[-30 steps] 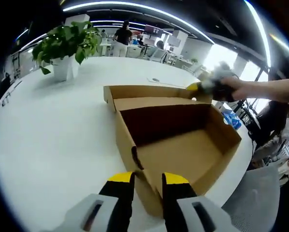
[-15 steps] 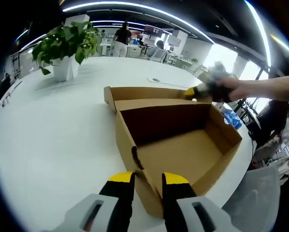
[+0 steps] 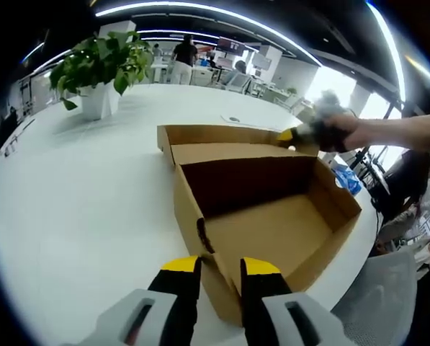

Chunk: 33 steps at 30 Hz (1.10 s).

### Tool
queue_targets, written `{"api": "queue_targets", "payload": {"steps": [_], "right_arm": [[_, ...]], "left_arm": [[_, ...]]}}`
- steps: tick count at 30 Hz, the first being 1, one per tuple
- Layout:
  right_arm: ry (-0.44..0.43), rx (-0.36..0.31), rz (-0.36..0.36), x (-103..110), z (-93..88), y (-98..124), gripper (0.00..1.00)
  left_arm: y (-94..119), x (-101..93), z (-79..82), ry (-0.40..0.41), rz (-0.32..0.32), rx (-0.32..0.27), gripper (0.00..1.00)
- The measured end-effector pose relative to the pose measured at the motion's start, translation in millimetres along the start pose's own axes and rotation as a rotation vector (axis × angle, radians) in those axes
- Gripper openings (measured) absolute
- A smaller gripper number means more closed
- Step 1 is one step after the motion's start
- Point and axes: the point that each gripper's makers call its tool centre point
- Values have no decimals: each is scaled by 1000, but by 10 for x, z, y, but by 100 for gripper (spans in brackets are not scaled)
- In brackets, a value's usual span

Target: Operate the shoe box by opening the lid, removing the specified soft item, and placing it in the target area until the item is outside and the box remains undamaged.

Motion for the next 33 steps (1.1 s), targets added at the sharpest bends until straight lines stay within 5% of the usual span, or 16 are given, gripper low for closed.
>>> {"api": "queue_targets", "payload": {"steps": [16, 33], "right_arm": [[-14, -72, -9, 42, 176, 458, 0], [92, -147, -10, 163, 236, 925, 1]], "left_arm": [[-9, 36, 21, -11, 130, 40, 14], [11, 160, 44, 48, 221, 32, 6]]}}
Point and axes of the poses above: the point that each gripper's makers call its tool centre point, and the gripper's own axes: y roughly backward along the fingers, x roughly to its left, z roughly out of its top, and after that the axes turned 7 degrees about x, right-handed
